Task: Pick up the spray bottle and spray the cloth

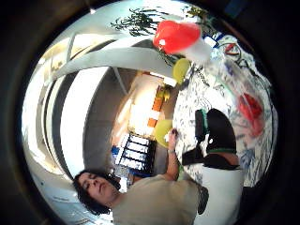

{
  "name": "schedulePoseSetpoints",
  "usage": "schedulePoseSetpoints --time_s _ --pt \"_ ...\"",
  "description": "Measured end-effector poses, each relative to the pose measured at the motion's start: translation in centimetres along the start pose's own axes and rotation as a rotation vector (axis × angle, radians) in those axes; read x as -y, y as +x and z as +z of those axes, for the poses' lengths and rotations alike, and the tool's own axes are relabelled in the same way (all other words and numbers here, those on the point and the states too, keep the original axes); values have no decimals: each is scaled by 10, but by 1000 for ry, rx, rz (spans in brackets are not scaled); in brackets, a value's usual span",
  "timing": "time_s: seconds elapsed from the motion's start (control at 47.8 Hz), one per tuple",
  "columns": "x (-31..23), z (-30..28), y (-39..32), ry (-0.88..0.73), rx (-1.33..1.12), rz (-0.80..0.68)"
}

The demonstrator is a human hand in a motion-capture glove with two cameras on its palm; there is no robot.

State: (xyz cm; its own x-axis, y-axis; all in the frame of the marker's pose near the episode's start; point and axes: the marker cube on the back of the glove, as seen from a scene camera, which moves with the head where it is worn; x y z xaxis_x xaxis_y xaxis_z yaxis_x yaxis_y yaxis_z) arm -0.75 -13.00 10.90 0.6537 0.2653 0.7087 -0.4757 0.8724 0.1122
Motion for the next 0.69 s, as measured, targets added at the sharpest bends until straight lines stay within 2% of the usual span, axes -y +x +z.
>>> schedulePoseSetpoints --time_s 0.084,0.251,0.418,0.502,0.606,0.69 --pt "12 6 5 111 56 30" --pt "26 9 8 304 108 -8" --pt "24 14 7 187 128 -64" --pt "31 16 7 247 126 -92" --pt "21 13 2 141 135 -5" --pt "22 12 1 146 140 -11"
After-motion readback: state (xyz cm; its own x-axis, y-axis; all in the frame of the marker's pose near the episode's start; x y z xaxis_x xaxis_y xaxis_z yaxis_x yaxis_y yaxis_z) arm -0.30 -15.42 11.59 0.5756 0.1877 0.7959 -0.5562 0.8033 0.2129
